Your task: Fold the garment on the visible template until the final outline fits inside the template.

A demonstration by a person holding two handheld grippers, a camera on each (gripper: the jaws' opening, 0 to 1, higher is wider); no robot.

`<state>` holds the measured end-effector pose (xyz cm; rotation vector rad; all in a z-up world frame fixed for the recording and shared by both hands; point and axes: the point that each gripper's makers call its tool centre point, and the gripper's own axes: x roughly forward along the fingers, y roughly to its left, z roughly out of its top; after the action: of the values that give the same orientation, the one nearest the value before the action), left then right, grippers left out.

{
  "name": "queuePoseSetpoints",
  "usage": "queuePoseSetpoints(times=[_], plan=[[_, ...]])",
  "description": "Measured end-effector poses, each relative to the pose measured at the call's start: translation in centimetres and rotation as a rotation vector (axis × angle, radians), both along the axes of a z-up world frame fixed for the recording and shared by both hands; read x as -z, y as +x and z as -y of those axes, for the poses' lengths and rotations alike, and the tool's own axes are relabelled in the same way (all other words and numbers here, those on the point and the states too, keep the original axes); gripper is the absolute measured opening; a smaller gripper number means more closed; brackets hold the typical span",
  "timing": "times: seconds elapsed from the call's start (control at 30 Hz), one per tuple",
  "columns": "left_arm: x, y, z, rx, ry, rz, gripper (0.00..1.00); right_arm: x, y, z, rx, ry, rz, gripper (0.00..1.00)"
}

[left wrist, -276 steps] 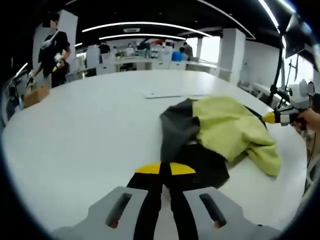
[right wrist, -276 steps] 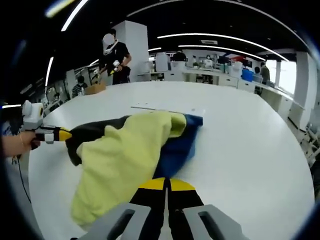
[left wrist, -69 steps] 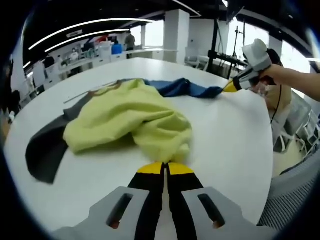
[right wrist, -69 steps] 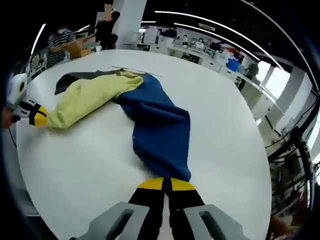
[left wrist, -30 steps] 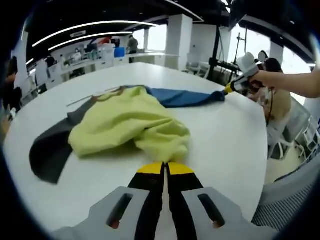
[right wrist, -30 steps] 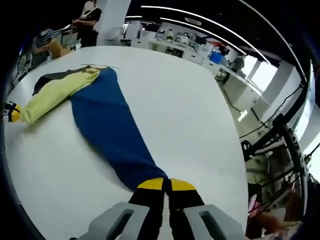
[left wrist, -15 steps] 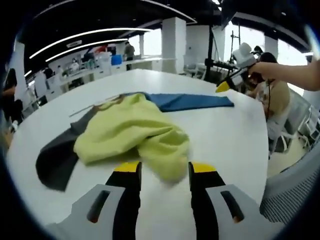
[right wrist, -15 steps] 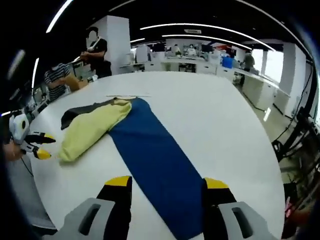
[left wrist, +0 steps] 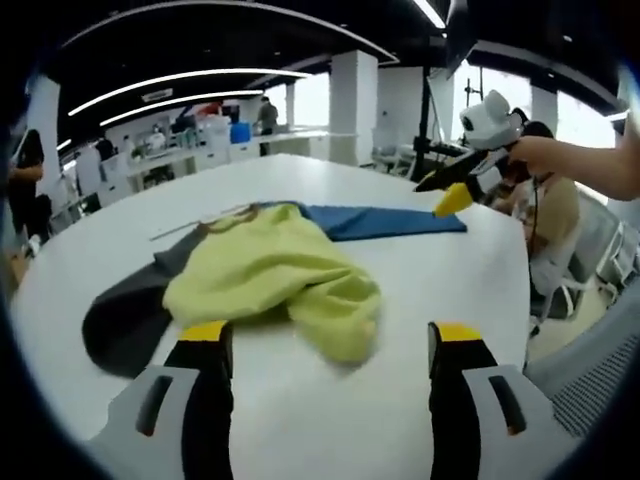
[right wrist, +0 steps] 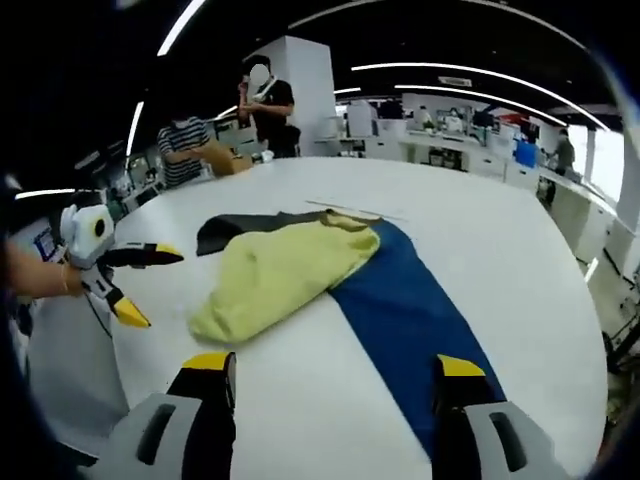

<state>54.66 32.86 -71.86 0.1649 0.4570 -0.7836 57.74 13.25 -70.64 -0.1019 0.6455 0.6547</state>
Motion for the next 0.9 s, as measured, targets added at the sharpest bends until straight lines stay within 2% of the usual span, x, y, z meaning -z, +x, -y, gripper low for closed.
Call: queuePoseSetpoints(times=[0.17,0.43,0.6,0.9], plan=[[-0.7,0.0,-0.5,-0.008,-0.009,0.016,0.88,-0.1,-0.4,-3.2,-0.079,0.029,0.002,0.85],[-1.4,-0.4,-1.5,-0.025,-0.019,0.027,0.97,0.4,-1.2,-7.9,-0.179,0.039,-0.003,0.85],[-1.6,-0.4,-2.6,-0.051,-0.008,0.033,0.97,0.6,-1.6,-10.6,-0.244,0.024,0.011,0.81],[-2.4,-0.8,-4.3,-0.083,-0.021,0.049,0.99,1.7,-2.9,-14.7,-0.37,-0.029,0.03,0.62]])
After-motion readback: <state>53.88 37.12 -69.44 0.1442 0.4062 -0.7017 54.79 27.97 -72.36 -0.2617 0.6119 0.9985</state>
